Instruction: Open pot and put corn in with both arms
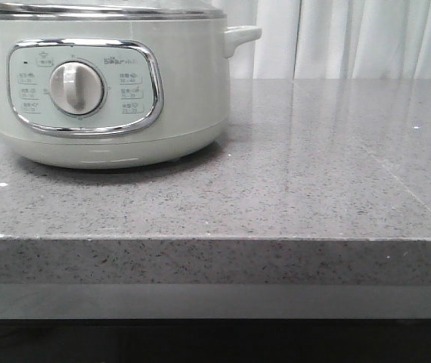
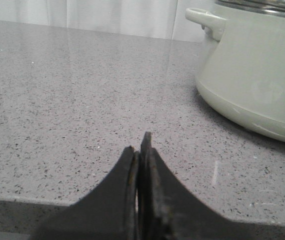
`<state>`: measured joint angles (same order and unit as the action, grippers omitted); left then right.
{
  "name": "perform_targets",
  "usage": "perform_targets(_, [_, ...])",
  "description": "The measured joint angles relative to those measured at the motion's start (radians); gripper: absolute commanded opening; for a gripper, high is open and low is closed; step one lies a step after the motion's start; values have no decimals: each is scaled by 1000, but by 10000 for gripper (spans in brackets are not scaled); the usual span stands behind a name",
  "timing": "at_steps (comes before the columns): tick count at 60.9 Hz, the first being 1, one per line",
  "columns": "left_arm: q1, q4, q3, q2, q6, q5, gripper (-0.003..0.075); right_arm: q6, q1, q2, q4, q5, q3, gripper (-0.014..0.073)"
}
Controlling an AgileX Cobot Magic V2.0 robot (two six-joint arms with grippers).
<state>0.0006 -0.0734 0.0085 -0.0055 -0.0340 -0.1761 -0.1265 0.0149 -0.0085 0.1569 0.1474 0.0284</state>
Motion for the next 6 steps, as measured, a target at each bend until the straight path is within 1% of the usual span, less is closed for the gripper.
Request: perform_targets(6, [0,0,0,0,0,0,-18,0,0,0,0,0,0,-68])
